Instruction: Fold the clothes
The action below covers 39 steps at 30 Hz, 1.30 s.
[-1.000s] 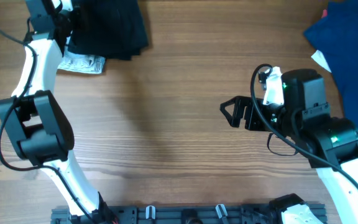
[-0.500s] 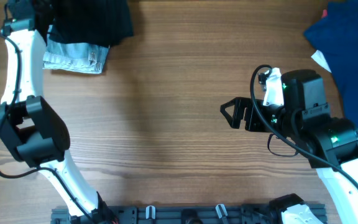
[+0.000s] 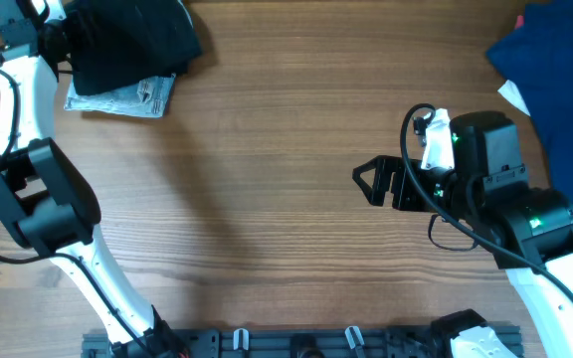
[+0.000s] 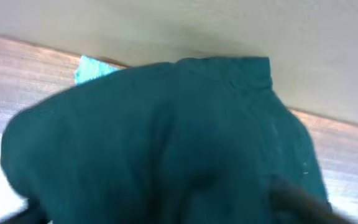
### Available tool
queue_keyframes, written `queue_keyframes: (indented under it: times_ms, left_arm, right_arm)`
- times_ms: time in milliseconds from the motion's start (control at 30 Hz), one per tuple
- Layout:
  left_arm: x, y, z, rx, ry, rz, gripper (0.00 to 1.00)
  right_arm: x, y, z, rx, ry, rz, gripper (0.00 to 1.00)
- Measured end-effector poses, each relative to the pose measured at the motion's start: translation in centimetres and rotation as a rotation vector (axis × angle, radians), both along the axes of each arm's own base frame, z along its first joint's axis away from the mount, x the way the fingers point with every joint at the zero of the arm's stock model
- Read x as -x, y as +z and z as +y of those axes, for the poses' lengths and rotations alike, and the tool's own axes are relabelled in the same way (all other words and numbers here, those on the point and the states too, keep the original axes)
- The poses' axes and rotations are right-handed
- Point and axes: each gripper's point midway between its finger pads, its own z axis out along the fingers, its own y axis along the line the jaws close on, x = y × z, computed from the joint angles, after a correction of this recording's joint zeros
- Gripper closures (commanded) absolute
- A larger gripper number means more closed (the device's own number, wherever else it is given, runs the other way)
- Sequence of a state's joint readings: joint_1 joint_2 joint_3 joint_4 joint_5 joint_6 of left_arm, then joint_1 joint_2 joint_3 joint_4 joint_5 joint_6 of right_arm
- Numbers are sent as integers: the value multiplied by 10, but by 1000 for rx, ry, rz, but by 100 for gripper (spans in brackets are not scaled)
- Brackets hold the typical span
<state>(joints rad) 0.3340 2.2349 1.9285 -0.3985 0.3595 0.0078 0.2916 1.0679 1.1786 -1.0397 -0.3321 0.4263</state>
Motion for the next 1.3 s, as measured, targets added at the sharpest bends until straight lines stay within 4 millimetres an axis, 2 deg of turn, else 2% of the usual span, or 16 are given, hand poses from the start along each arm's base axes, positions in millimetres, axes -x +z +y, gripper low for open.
queue_keyframes:
  times_ms: [233,367,467,567,600,667,700,733,800,867,900,1033,1200,1233,1267,1300]
  left_arm:
    - [13,-11,-12,252,128,110,0]
    - [40,-37,-10,236,184,263,0]
    - [63,-54,-2,174,225,375,17]
    - [69,-57,-1,150,222,402,16]
    - [69,-58,-1,146,219,403,23]
    - [67,-62,0,130,201,402,82]
    - [67,-65,0,124,197,406,96]
    - [67,-67,-1,126,187,408,96]
    - [66,-65,-8,166,158,402,96]
    - [67,-62,-28,312,145,414,94]
    - [69,-61,-36,380,150,429,80]
    - [83,-59,-58,568,178,517,50]
    - [76,-34,-88,769,57,480,32]
    - [76,-33,-90,782,48,479,24]
    - [76,-30,-92,795,41,477,6]
    - [76,-26,-93,801,38,472,0]
  right_arm:
    - [4,-3,-1,7,0,23,0]
    - [6,-4,-2,10,3,27,0]
    - [6,-4,-2,11,4,29,1]
    - [9,-6,-3,15,4,42,1]
    - [10,-8,-3,18,4,51,1]
    - [13,-9,-4,24,8,61,1]
    - [13,-9,-4,25,9,61,0]
    - [13,-9,-4,25,9,61,0]
    - [13,-9,-4,25,9,60,1]
    - [13,-9,-4,25,9,59,0]
    - [13,-9,-4,25,9,60,1]
    - [14,-10,-4,26,9,64,1]
    - [13,-10,-4,26,9,63,0]
    - [13,-10,-4,26,9,63,0]
    - [13,-10,-4,26,9,63,0]
    - [13,-10,-4,26,9,62,0]
